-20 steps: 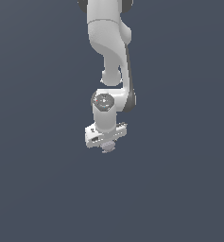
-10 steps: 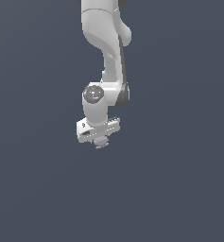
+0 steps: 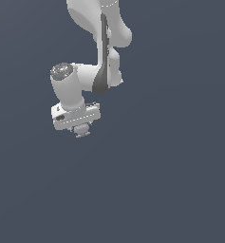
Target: Pick up the object and move it to a goal position.
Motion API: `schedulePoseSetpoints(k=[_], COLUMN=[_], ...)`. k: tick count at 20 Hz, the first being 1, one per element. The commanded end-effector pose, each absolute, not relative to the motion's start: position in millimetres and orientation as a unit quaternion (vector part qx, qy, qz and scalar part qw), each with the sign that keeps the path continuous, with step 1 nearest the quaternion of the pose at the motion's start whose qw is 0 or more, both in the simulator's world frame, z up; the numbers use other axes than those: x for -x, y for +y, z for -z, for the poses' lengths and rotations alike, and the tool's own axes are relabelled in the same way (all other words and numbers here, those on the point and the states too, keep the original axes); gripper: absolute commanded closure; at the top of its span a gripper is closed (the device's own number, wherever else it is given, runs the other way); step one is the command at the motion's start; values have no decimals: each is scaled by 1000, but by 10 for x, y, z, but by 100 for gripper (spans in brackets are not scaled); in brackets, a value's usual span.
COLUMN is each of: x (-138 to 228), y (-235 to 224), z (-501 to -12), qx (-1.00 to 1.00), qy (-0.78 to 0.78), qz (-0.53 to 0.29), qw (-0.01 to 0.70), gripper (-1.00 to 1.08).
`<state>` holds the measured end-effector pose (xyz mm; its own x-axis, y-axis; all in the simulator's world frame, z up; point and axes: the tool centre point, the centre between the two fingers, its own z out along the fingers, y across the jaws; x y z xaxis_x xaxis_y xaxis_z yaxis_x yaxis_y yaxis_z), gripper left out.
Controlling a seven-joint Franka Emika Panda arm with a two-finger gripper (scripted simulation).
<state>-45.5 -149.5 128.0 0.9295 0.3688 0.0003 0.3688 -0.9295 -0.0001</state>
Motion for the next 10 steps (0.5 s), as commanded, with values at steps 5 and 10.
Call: schedulePoseSetpoints(k=[5, 10], x=[638, 713], y=[-2059, -2333], z=[-1673, -1860], qx=[982, 982], qy=[-188, -188], qz=[0, 0], qw=[1, 1], gripper=[108, 108])
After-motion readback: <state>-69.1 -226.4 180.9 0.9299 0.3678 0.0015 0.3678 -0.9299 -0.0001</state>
